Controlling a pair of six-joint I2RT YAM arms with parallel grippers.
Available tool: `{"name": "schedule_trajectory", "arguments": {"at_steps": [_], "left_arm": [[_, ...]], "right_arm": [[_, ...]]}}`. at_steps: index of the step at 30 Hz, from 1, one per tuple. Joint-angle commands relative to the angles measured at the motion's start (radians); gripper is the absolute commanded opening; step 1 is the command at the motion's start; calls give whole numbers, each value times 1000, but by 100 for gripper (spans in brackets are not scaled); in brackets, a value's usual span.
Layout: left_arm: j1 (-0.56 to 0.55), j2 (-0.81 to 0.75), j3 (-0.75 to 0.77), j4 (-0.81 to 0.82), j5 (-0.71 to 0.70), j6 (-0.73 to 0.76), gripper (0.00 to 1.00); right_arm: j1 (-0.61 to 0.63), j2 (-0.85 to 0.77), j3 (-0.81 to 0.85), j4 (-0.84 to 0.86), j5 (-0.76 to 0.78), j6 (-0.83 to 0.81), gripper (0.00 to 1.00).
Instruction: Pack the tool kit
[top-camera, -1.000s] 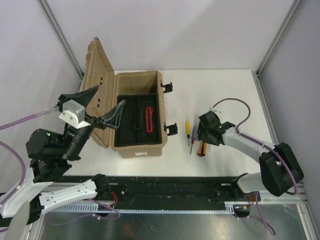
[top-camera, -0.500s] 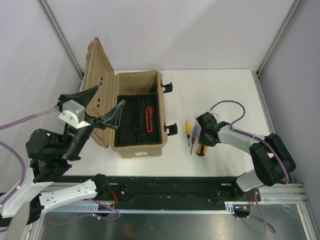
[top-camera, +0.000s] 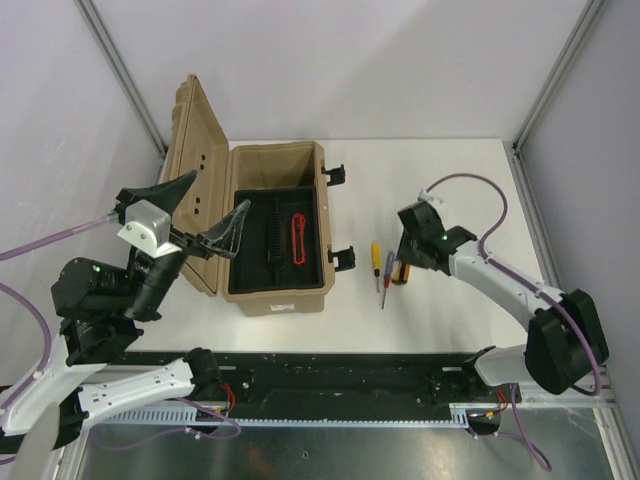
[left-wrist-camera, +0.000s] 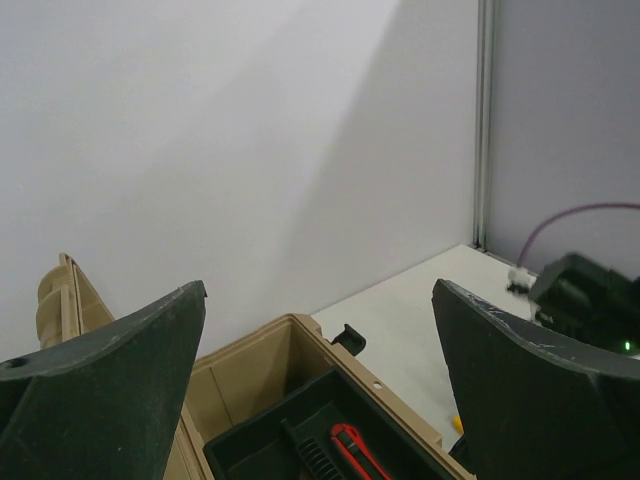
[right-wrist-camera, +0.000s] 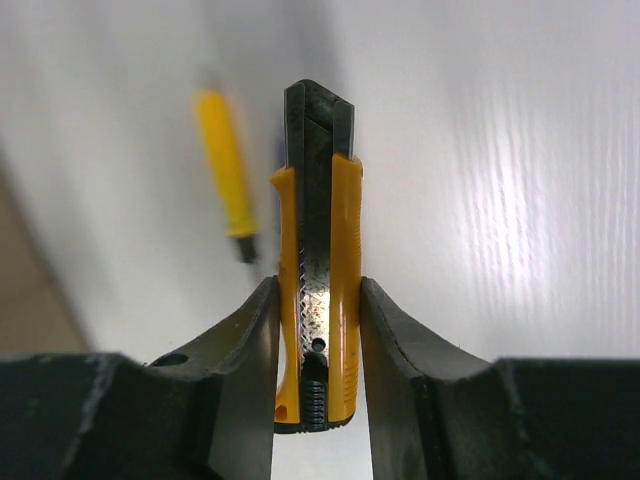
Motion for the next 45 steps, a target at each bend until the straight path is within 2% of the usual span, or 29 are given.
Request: {"name": "schedule_trajectory", "arguments": {"at_steps": [1,8,13,20,26,34,37,41,45], "left_arm": [[5,-2,33,37,11,24,99],[5,-11,41,37,12,32,100],[5,-22,42,38,12,32,99],[5,-48,35,38,3,33,99],[5,-67,25,38,-11,33,99],[5,-72,18,37,-20,39,99],[5,-72,18,38,-21,39,99],[5,-73,22,37,-23,34,99],[5,-74,28,37,-19,34,99]], "right_arm": [[9,-77,202,8,-17,-46,17],[137,8,429,34,-62,2,16],[301,172,633,22,-5,-31,17],[418,398,906,-97,93,-81,18],[463,509,1003,-207,121,-51,21],[474,576,1020,-293,105,-11,23],[477,579,1023,-292,105,-22,31],[496,542,1015,-249,156,-49,54],[496,504,1016,-230,194,-59,63]]}}
